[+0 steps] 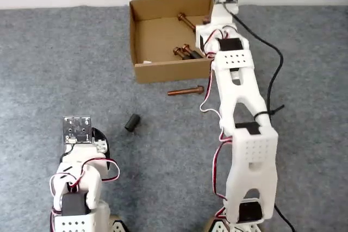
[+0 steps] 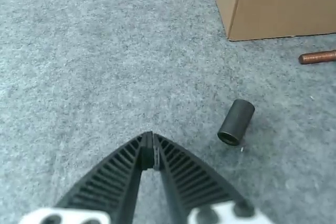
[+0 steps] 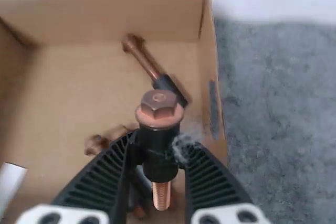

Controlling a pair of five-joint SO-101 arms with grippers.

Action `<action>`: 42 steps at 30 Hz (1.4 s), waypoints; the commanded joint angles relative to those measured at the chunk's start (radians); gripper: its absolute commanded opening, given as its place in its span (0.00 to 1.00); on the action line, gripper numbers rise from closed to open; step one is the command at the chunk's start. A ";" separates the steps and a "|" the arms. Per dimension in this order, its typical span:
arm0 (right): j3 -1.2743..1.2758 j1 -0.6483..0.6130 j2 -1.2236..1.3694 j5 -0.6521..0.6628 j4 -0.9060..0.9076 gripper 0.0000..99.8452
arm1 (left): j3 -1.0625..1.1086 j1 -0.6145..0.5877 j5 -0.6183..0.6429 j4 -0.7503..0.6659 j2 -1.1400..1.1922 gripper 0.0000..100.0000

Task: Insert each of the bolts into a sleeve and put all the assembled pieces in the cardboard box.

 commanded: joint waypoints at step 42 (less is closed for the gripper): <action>-0.264 -0.150 -0.186 0.009 0.654 0.01 | -0.008 -0.071 -0.003 -0.032 -0.002 0.01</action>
